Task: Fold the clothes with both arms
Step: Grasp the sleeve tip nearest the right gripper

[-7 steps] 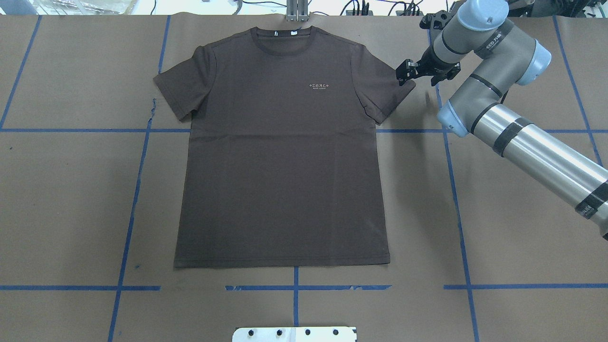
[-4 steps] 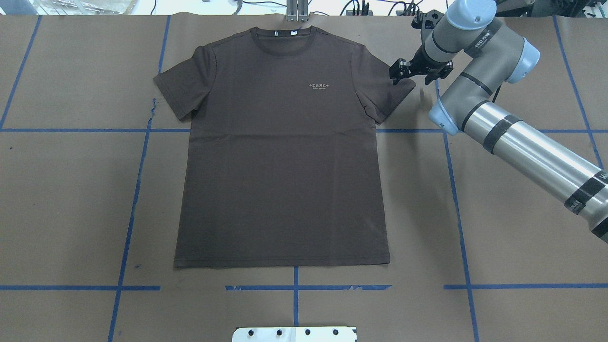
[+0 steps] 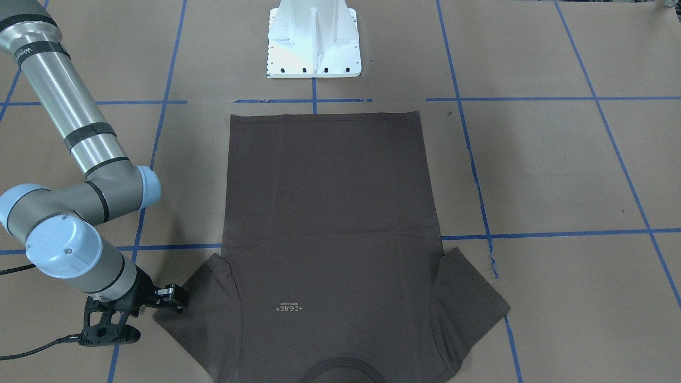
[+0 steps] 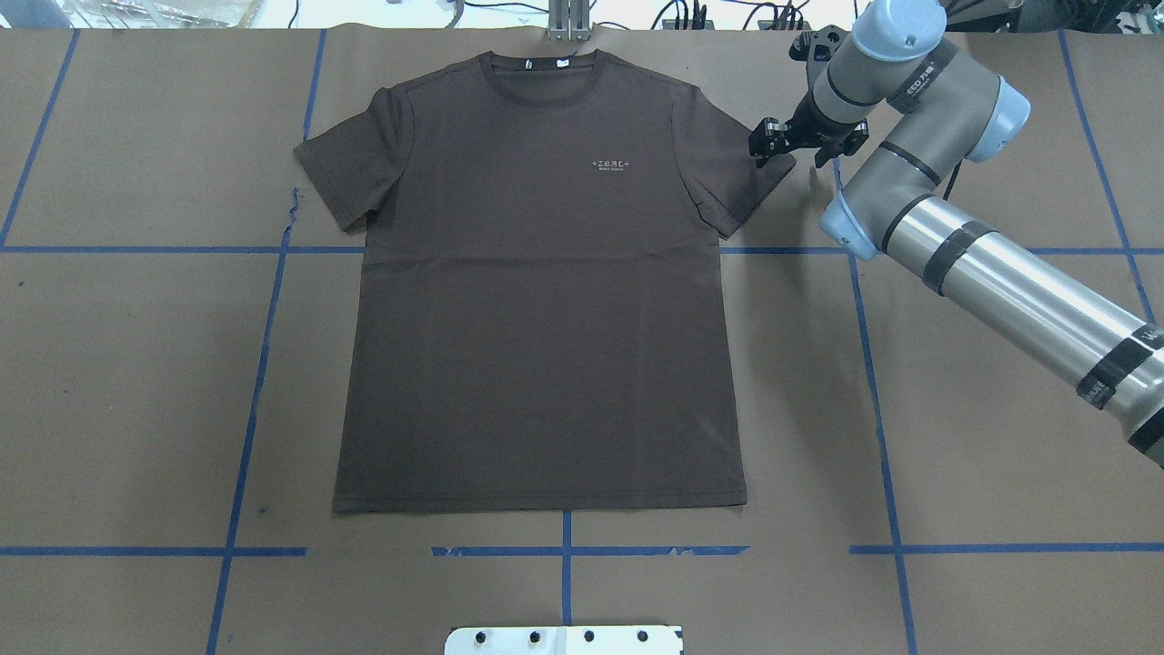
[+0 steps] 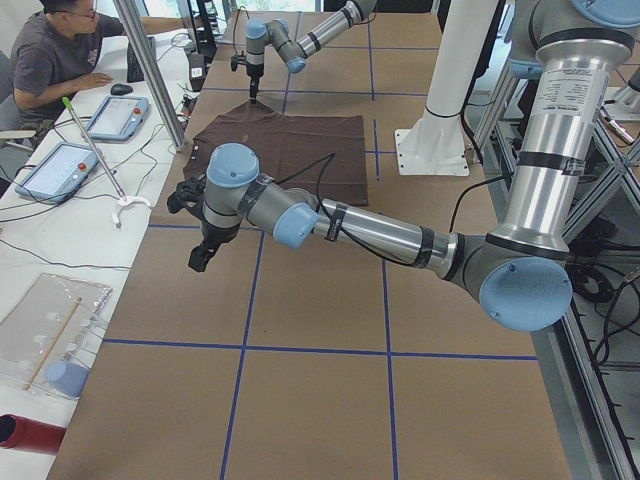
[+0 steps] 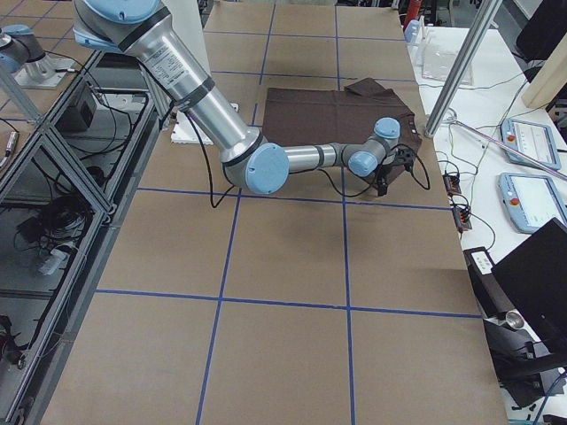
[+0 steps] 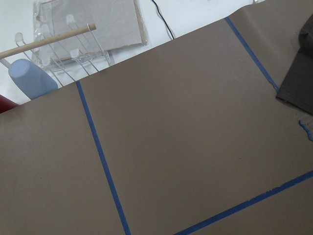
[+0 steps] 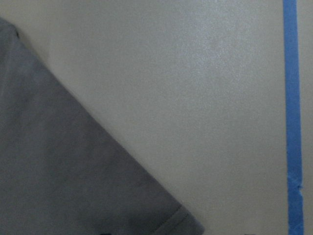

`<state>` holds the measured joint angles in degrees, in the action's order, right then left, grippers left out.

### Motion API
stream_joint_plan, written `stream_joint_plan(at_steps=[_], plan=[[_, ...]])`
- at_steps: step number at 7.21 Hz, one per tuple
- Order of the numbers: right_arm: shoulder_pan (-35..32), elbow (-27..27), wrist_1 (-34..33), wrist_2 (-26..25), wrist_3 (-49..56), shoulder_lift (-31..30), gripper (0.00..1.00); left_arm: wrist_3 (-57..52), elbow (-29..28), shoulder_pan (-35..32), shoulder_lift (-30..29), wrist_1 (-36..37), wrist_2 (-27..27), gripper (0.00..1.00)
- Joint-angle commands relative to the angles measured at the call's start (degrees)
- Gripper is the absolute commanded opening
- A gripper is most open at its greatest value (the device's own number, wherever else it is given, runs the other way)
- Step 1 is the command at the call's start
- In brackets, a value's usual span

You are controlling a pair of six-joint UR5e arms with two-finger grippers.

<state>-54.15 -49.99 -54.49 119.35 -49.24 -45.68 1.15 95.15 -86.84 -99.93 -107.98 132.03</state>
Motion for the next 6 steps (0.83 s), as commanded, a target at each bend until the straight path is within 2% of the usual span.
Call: stream_joint_plan(at_steps=[1, 2, 3, 4, 6], plan=[[0.0, 0.2, 0.0, 0.0, -0.1, 0.2, 0.45, 0.1, -0.2, 0.0, -0.1, 0.0, 0.1, 1.00], [0.0, 0.2, 0.0, 0.3, 0.0, 0.4, 0.19, 0.0, -0.3, 0.0, -0.1, 0.1, 0.0, 1.00], [0.0, 0.2, -0.1, 0.3, 0.1, 0.4, 0.05, 0.0, -0.5, 0.0, -0.4, 0.1, 0.0, 1.00], [0.0, 0.1, -0.1, 0.4, 0.3, 0.5, 0.00, 0.0, -0.5, 0.0, -0.4, 0.2, 0.0, 1.00], [-0.1, -0.1, -0.1, 0.7, 0.4, 1.4, 0.00, 0.0, -0.5, 0.0, -0.4, 0.3, 0.0, 1.00]])
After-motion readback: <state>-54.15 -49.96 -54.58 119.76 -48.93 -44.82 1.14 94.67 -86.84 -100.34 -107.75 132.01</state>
